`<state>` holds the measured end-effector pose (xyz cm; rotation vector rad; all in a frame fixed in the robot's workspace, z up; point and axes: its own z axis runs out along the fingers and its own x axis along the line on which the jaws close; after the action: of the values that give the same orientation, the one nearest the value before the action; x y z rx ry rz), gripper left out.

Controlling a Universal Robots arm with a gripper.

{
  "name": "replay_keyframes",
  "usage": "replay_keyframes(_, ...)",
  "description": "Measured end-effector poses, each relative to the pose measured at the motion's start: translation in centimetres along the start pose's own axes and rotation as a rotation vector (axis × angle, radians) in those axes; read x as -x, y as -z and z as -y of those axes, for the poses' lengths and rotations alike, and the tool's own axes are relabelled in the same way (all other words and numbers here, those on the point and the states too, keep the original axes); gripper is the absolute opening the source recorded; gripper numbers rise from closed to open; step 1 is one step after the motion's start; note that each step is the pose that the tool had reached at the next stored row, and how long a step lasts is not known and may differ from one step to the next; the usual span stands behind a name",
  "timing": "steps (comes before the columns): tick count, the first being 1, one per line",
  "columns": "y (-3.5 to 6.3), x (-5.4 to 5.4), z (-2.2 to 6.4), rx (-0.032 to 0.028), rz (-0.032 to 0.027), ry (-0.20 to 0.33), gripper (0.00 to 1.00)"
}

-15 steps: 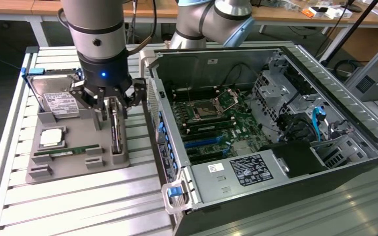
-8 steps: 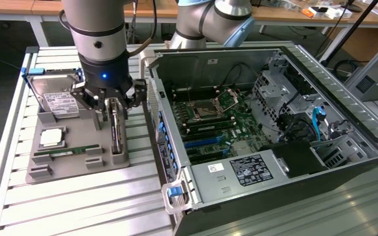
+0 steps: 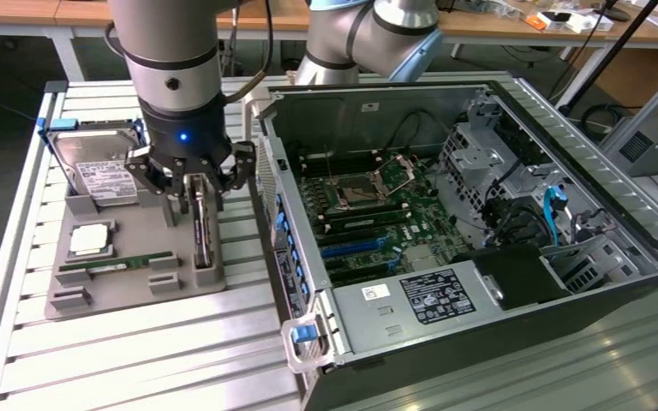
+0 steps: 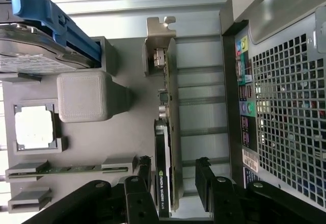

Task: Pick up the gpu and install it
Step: 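Pick up the gpu and move the gpu toward the slot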

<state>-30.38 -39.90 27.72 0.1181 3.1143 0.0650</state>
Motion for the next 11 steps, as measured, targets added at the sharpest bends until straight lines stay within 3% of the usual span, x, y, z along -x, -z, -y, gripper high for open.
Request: replay_keyframes(11, -0.86, 0.00, 0.04, 0.0000, -0.0001, 0.000, 0.48)
